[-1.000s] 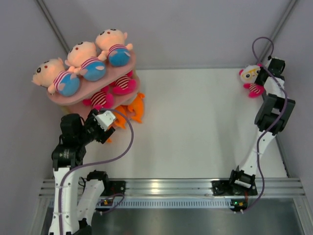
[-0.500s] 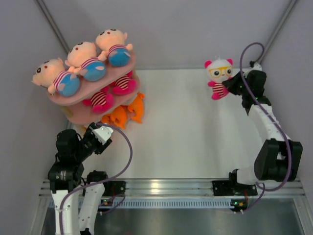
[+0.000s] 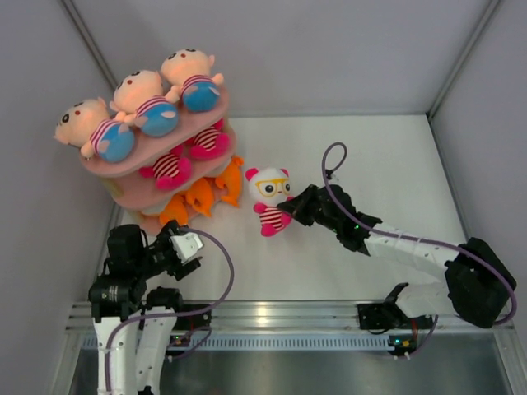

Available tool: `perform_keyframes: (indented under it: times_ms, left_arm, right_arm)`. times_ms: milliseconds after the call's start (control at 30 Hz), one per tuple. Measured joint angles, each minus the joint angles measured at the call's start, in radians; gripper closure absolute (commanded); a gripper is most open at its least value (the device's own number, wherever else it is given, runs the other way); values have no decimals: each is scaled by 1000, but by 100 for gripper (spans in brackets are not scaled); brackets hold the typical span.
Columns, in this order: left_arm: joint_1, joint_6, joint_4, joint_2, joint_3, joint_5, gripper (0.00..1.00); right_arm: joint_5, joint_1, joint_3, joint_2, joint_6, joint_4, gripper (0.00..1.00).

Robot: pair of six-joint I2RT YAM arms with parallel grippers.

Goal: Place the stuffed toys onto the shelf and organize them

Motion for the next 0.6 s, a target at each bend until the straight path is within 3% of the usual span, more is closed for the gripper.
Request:
perform_keyframes:
  times_ms: [133, 300, 433, 600]
  left_arm:
    - [0, 72, -5, 126, 5, 120, 23]
    - [0, 110, -2, 283, 10, 171, 18]
    - [-15, 154, -3, 283, 10, 169, 2]
    - [-57, 188, 12, 256, -5, 137, 2]
  right_arm:
    - [53, 83, 37, 121, 141, 87, 100]
    - [81, 147, 192, 317, 251, 135, 100]
    - [69, 202, 306, 435, 319, 185, 100]
    - [55, 253, 348, 495, 373, 209, 100]
